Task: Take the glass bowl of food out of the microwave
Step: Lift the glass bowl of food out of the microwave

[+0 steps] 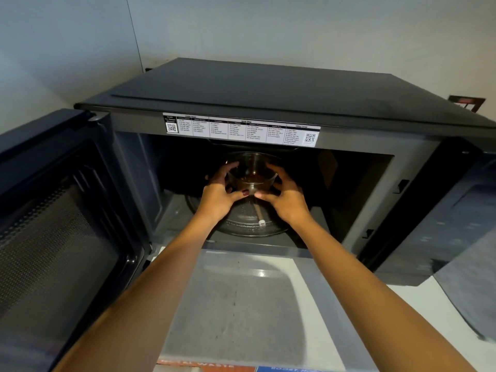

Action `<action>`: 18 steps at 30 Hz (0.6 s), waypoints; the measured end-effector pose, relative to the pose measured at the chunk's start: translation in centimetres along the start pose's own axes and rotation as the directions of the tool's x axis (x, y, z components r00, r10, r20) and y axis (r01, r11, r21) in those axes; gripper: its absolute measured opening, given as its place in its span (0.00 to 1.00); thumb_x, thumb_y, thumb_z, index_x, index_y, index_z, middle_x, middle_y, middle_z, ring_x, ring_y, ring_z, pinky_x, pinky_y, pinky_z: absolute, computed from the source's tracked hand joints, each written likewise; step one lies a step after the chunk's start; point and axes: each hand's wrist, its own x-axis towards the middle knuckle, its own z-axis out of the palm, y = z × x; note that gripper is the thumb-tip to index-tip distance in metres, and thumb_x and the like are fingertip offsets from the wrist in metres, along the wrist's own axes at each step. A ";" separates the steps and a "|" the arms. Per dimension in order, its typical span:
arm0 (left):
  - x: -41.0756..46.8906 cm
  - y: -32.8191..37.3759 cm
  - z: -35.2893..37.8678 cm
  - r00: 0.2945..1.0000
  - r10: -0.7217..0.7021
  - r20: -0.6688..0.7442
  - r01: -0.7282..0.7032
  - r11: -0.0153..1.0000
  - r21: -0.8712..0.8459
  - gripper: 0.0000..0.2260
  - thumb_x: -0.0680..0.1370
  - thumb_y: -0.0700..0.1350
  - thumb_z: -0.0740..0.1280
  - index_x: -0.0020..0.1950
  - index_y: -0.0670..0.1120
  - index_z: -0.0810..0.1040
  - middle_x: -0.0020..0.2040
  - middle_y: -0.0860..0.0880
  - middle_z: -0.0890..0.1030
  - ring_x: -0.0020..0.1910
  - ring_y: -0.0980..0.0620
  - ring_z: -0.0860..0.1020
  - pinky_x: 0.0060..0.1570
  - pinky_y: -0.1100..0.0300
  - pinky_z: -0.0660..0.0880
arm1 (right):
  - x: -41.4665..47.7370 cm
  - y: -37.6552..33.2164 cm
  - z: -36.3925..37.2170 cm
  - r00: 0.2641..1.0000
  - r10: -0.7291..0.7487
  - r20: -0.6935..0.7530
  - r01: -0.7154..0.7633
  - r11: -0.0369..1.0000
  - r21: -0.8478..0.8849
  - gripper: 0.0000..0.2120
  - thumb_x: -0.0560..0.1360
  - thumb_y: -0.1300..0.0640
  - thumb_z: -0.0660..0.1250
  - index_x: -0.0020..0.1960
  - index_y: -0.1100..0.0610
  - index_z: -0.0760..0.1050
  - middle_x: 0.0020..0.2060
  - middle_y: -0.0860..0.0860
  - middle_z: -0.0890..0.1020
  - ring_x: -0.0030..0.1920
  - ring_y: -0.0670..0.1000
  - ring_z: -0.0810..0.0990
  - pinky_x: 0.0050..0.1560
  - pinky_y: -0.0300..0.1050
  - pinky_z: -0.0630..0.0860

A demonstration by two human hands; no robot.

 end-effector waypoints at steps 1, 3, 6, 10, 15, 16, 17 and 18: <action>0.0 0.0 0.1 1.000 0.007 -0.010 -0.007 1.000 0.011 0.29 0.71 0.36 0.73 0.70 0.47 0.68 0.66 0.43 0.74 0.61 0.52 0.74 0.61 0.62 0.70 | 0.0 0.0 0.1 1.000 0.000 -0.016 0.000 1.000 0.012 0.33 0.68 0.62 0.75 0.70 0.53 0.66 0.65 0.57 0.76 0.65 0.56 0.75 0.66 0.54 0.73; 0.0 0.0 0.2 0.999 0.019 -0.038 -0.018 0.999 0.030 0.28 0.70 0.37 0.73 0.68 0.47 0.69 0.64 0.43 0.75 0.58 0.54 0.74 0.57 0.64 0.70 | -0.1 -0.1 0.3 0.999 0.004 -0.041 -0.003 0.999 0.033 0.32 0.69 0.62 0.75 0.69 0.53 0.67 0.63 0.57 0.77 0.64 0.56 0.76 0.65 0.54 0.74; -0.1 0.0 0.6 0.996 0.030 -0.089 -0.025 0.998 0.059 0.25 0.70 0.39 0.74 0.65 0.47 0.72 0.62 0.43 0.77 0.59 0.51 0.74 0.57 0.63 0.69 | -0.3 -0.2 0.5 0.998 0.003 -0.070 0.000 0.999 0.051 0.31 0.68 0.63 0.75 0.68 0.54 0.69 0.62 0.58 0.78 0.63 0.57 0.77 0.65 0.53 0.74; -0.6 0.2 0.7 0.992 0.032 -0.120 -0.023 0.997 0.069 0.23 0.70 0.39 0.74 0.63 0.46 0.73 0.62 0.42 0.77 0.61 0.47 0.75 0.58 0.61 0.70 | -1.0 -0.5 0.5 0.996 0.001 -0.089 0.006 0.997 0.073 0.31 0.68 0.63 0.75 0.68 0.56 0.69 0.62 0.59 0.78 0.63 0.57 0.77 0.66 0.53 0.73; -2.6 1.1 0.8 0.995 0.032 -0.098 -0.035 0.999 -0.029 0.21 0.70 0.38 0.74 0.61 0.45 0.74 0.62 0.42 0.76 0.57 0.54 0.76 0.50 0.73 0.73 | -3.2 -0.9 -0.1 0.993 -0.035 -0.111 0.042 0.997 0.066 0.32 0.68 0.61 0.76 0.68 0.55 0.69 0.59 0.54 0.79 0.61 0.52 0.78 0.61 0.40 0.75; -3.2 1.4 0.8 0.995 0.037 -0.088 -0.043 0.997 -0.066 0.21 0.70 0.37 0.74 0.61 0.44 0.74 0.63 0.41 0.76 0.58 0.53 0.76 0.48 0.76 0.73 | -3.9 -1.0 -0.2 0.993 -0.040 -0.112 0.048 0.996 0.077 0.31 0.68 0.61 0.75 0.69 0.56 0.69 0.59 0.54 0.78 0.61 0.51 0.78 0.58 0.34 0.74; -3.8 1.6 0.8 0.996 0.044 -0.080 -0.053 0.993 -0.103 0.21 0.70 0.35 0.74 0.61 0.43 0.74 0.63 0.41 0.76 0.58 0.53 0.76 0.47 0.78 0.73 | -4.6 -1.0 -0.3 0.991 -0.051 -0.121 0.061 0.995 0.081 0.31 0.69 0.61 0.75 0.68 0.57 0.68 0.60 0.55 0.77 0.61 0.50 0.77 0.56 0.28 0.73; -4.4 1.7 0.8 0.996 0.054 -0.076 -0.063 0.990 -0.127 0.21 0.70 0.34 0.73 0.60 0.42 0.74 0.63 0.41 0.76 0.57 0.54 0.77 0.47 0.79 0.73 | -5.3 -1.2 -0.4 0.988 -0.069 -0.139 0.081 0.993 0.084 0.30 0.69 0.62 0.75 0.68 0.58 0.69 0.61 0.57 0.77 0.60 0.49 0.77 0.54 0.24 0.71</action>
